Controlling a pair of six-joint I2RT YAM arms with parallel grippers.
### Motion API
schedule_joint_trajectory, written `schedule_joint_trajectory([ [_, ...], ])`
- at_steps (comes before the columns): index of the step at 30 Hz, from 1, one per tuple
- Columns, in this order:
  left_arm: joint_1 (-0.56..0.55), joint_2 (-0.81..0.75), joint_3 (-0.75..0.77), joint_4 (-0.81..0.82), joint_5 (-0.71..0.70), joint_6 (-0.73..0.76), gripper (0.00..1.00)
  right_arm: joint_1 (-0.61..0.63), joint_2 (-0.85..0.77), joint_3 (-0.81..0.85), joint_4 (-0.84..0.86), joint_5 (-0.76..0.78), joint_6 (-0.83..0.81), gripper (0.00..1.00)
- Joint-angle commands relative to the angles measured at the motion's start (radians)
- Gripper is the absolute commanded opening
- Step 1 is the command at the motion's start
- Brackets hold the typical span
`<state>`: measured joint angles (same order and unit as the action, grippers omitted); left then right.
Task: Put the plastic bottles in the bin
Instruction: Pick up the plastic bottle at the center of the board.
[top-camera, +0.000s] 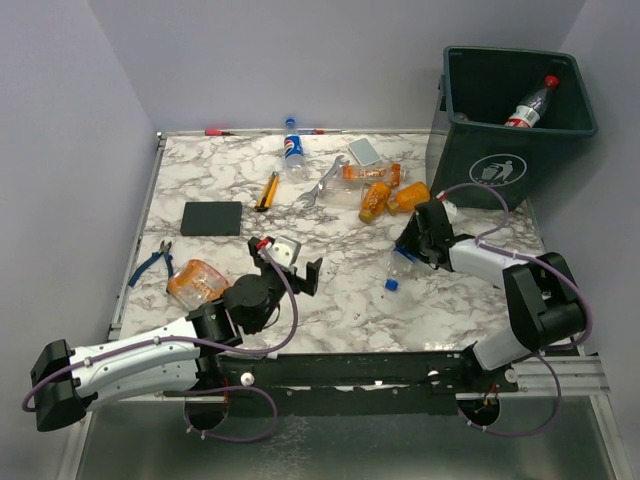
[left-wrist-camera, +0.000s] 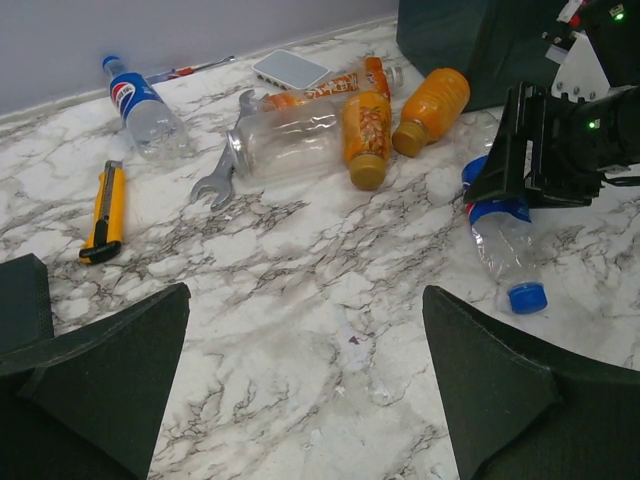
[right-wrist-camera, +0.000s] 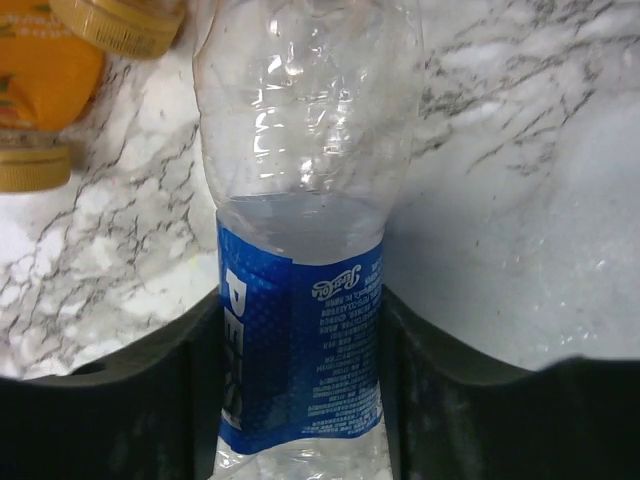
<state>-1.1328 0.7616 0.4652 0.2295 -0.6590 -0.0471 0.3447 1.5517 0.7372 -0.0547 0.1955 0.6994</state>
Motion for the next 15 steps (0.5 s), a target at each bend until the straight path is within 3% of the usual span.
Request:
schedule_joint_trajectory([
  [1,-0.004,0.016,0.017,0.001,0.049,0.009,0.99,0.008,-0.080,-0.105,0.026,-0.112,0.068,0.47],
  [4,-0.003,0.033,0.018,0.007,0.119,0.001,0.99,0.059,-0.237,-0.186,0.111,-0.155,0.121,0.40],
  [9,-0.003,0.037,0.004,0.044,0.322,-0.077,0.99,0.224,-0.564,-0.298,0.343,-0.111,0.210,0.37],
  [15,-0.002,0.076,0.029,0.112,0.560,-0.272,0.99,0.260,-0.679,-0.312,0.488,-0.149,0.272,0.36],
])
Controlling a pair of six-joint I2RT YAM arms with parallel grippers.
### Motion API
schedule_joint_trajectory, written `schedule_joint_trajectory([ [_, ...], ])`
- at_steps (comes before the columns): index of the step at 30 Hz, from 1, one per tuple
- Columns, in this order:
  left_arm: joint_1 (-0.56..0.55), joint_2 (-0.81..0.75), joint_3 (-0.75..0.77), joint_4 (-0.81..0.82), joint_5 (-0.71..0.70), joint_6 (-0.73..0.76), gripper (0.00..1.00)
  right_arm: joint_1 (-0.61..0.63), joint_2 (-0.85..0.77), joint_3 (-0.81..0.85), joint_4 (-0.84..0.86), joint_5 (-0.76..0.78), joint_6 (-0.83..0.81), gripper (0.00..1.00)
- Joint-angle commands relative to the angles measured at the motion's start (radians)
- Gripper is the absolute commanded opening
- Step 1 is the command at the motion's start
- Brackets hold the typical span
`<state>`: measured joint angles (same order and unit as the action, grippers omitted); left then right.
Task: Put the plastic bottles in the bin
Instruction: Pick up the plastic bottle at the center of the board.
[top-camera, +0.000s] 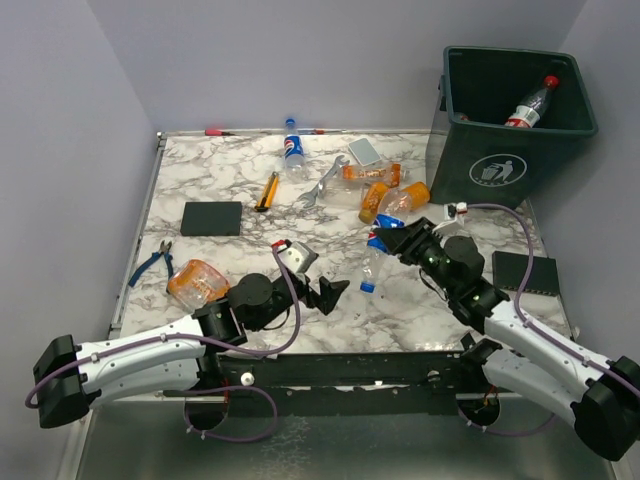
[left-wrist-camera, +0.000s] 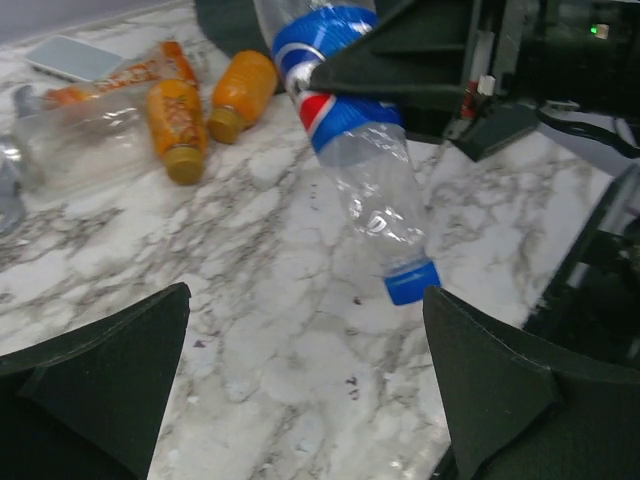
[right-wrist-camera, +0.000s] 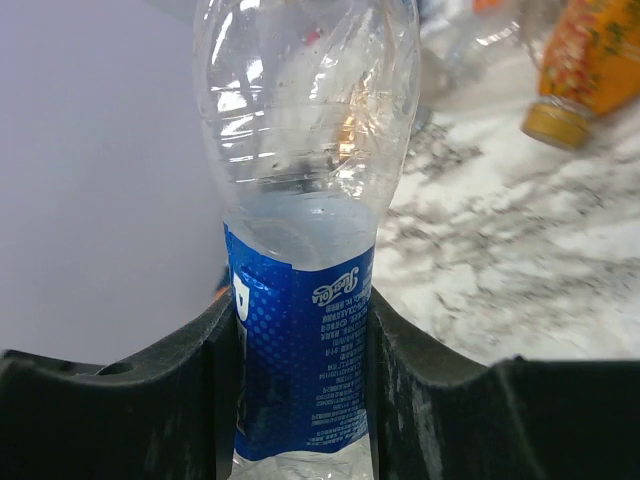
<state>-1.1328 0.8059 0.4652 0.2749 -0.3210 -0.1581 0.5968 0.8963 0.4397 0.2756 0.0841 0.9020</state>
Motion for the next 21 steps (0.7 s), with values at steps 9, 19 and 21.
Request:
schedule_joint_trajectory([
  [9,-0.002,0.080,0.068,0.064,0.320,-0.190,0.99,0.043,-0.007,0.003,0.302,-0.114,0.117,0.36],
  [19,-0.002,0.127,0.105,0.058,0.231,-0.176,0.88,0.093,0.008,0.021,0.372,-0.154,0.087,0.36],
  [21,-0.002,0.145,0.116,0.051,0.249,-0.175,0.78,0.094,-0.003,0.022,0.364,-0.153,0.077,0.36],
])
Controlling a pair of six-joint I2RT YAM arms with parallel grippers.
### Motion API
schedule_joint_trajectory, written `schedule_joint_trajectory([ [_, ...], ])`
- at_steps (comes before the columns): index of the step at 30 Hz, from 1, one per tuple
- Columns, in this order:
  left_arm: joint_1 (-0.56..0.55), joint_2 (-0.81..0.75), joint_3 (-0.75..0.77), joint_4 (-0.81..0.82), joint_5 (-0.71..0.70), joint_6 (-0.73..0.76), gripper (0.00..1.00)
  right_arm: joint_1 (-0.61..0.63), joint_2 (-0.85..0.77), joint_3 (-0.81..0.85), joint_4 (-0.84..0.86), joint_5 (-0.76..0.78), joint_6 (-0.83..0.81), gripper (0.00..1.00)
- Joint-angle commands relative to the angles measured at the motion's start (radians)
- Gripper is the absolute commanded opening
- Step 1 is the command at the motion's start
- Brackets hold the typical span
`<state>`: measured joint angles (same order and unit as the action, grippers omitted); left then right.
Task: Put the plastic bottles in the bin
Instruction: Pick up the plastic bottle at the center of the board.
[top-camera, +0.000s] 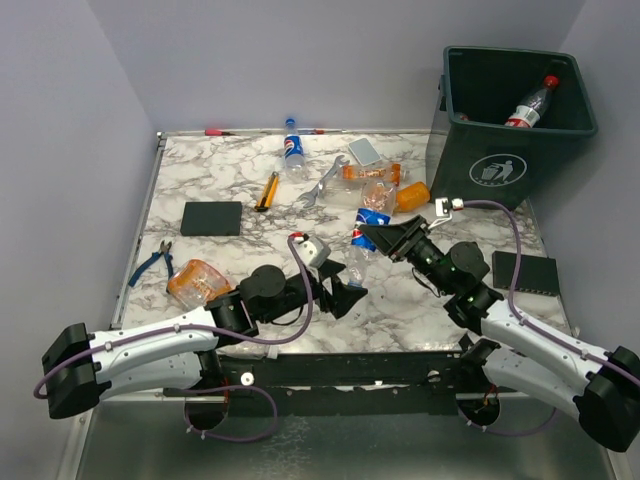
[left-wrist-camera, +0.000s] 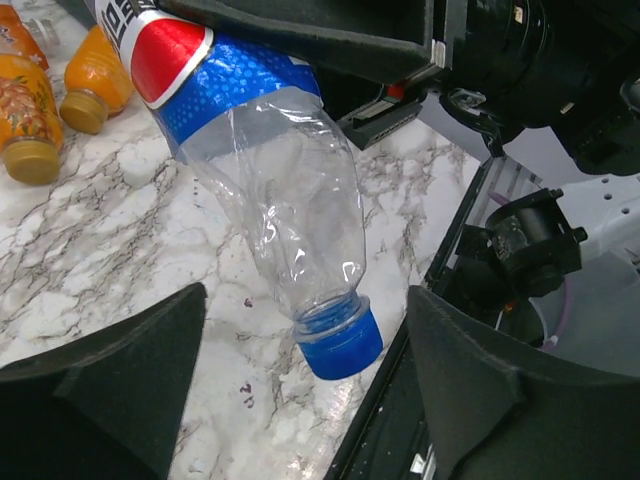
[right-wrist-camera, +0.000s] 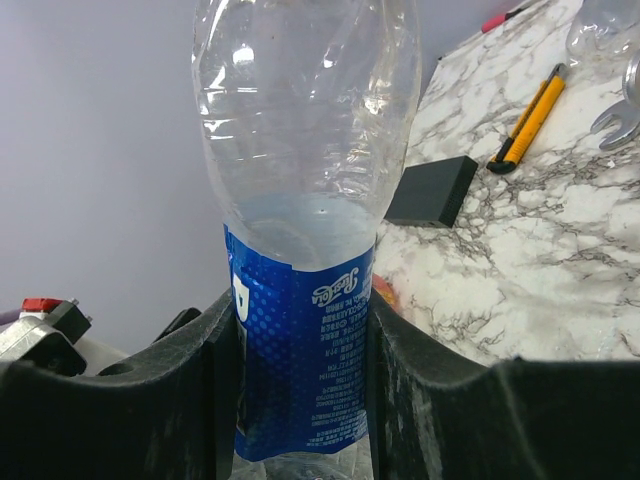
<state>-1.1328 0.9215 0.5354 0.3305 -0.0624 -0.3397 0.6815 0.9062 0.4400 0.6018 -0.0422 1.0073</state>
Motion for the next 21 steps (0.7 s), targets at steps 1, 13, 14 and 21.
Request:
schedule_joint_trajectory([
  [1,-0.002,0.040,0.052,-0.011,-0.004,0.008,0.72,0.009,-0.017,0.024,0.033,-0.030,-0.034,0.36],
  [13,-0.001,0.068,0.093,-0.044,-0.049,0.060,0.00,0.029,-0.055,0.096,-0.118,-0.103,-0.147,0.66],
  [14,-0.002,0.057,0.093,-0.059,-0.064,0.074,0.00,0.029,-0.061,0.129,-0.180,-0.109,-0.173,0.79],
  [21,-0.001,-0.056,0.120,-0.198,-0.186,0.303,0.00,0.029,-0.118,0.330,-0.558,-0.130,-0.332,1.00],
])
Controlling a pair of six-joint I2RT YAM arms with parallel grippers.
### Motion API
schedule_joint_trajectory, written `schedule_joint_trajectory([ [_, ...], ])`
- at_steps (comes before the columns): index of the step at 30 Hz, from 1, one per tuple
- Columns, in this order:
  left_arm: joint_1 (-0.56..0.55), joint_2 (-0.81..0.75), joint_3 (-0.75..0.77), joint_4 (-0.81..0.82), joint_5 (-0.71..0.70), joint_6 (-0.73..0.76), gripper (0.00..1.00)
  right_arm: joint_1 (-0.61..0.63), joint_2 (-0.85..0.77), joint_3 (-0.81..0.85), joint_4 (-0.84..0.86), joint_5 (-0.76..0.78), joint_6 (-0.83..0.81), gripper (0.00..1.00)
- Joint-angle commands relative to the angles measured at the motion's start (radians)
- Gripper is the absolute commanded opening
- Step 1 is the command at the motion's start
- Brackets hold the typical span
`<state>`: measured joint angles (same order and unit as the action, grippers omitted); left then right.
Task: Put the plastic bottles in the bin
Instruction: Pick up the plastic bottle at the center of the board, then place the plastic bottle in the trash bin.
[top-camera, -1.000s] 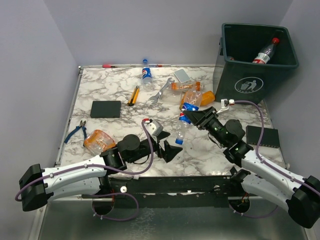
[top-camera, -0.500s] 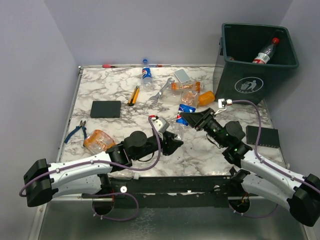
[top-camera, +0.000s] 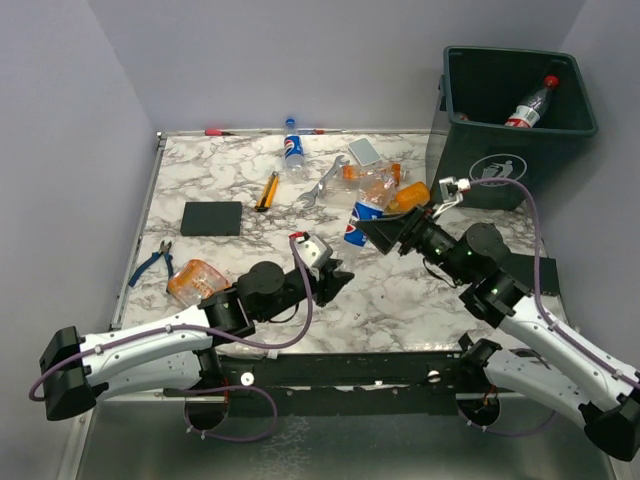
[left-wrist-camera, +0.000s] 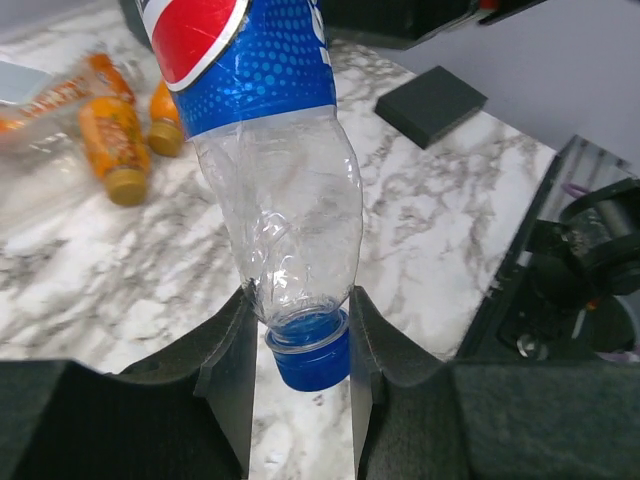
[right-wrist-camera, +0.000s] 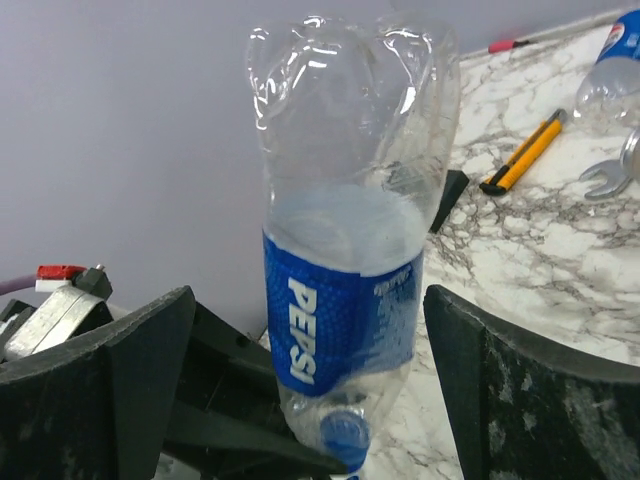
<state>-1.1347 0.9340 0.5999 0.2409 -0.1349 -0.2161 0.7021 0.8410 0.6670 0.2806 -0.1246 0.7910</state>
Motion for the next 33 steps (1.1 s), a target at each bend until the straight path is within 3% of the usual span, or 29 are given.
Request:
schedule_joint_trajectory([
  [1,0.002,-0.079,0.063,-0.131,-0.123,0.206,0.00,0.008,-0.063,0.125,-0.270,-0.046,-0.131,1.00],
  [11,0.001,-0.100,0.130,-0.265,-0.091,0.528,0.00,0.008,-0.133,0.386,-0.591,-0.043,-0.320,1.00],
  [15,0.001,-0.099,0.152,-0.274,-0.081,0.587,0.00,0.007,-0.131,0.414,-0.623,-0.095,-0.323,1.00],
  [20,0.001,-0.127,0.150,-0.287,-0.065,0.724,0.00,0.007,-0.151,0.443,-0.654,-0.039,-0.334,1.00],
  [24,-0.001,-0.190,0.057,-0.342,-0.046,1.123,0.00,0.008,-0.093,0.597,-0.807,0.038,-0.403,1.00],
  [27,-0.002,-0.181,0.029,-0.456,-0.117,1.424,0.00,0.007,-0.031,0.720,-0.908,0.074,-0.468,1.00],
  [33,-0.016,-0.173,0.044,-0.509,-0.088,1.683,0.00,0.007,0.142,0.874,-1.101,-0.029,-0.612,1.00],
])
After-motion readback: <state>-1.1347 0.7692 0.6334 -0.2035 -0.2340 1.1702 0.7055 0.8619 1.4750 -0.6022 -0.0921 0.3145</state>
